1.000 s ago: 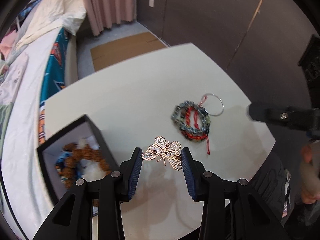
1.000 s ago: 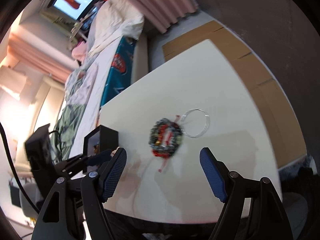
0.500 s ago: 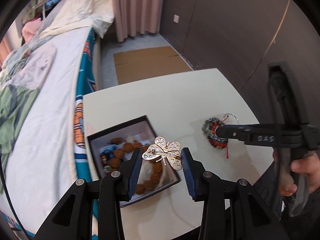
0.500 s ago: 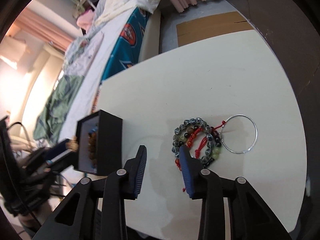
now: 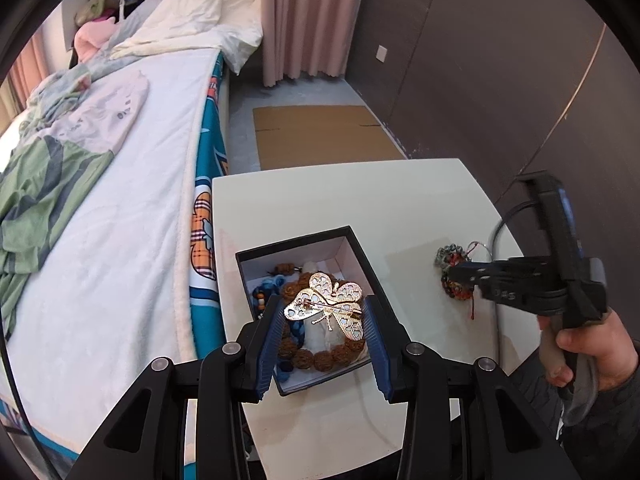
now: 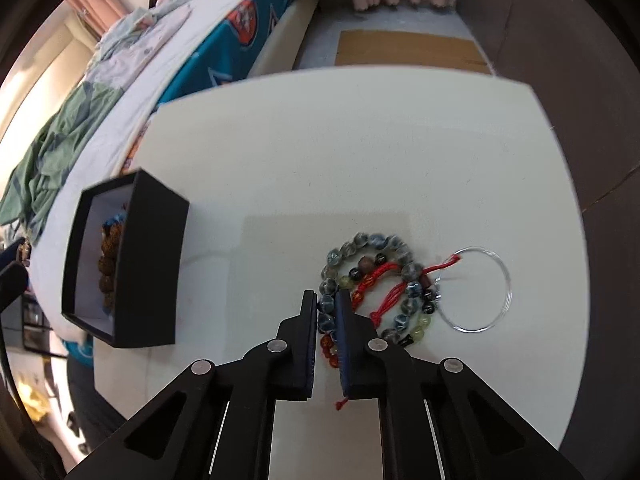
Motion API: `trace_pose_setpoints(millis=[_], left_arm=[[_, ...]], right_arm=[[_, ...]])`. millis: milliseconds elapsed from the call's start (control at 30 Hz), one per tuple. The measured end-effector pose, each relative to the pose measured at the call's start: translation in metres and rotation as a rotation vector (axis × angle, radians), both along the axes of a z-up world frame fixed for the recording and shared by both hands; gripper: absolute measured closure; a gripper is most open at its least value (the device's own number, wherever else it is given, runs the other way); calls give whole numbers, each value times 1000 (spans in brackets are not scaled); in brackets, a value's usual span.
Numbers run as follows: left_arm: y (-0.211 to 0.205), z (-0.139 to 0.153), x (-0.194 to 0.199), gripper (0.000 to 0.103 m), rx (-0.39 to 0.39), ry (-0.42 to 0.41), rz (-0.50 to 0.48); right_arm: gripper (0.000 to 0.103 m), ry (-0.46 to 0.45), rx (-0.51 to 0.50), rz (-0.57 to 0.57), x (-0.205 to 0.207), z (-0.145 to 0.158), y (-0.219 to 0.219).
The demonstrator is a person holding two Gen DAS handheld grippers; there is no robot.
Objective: Organize jewelry
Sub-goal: 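Carry the brooch into the black box with the left gripper while the right grasps the grey bead bracelets, then carry the grey bead bracelets into the black box and open the right gripper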
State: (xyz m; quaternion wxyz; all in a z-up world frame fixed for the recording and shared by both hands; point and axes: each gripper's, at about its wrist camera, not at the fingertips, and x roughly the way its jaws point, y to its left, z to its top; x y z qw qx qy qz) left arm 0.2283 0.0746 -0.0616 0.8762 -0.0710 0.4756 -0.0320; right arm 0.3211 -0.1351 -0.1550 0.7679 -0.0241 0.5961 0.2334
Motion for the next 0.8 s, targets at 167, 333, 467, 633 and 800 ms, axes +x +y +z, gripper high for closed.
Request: trace_pose_setpoints(millis=[167, 333, 467, 633, 800], left_arm=[[0, 2, 10, 62, -20, -21, 1], [-6, 0, 19, 62, -42, -15, -3], [-3, -7, 25, 50, -83, 25, 21], [12, -1, 17, 24, -132, -15, 71], [27, 6, 7, 24, -125, -34, 93]], right_arm=[[93, -52, 73, -41, -7, 32, -21], [93, -86, 146, -62, -13, 62, -31], [93, -111, 201, -60, -21, 87, -35], [93, -139, 235, -40, -28, 108, -21], [93, -158, 263, 1, -35, 120, 3]])
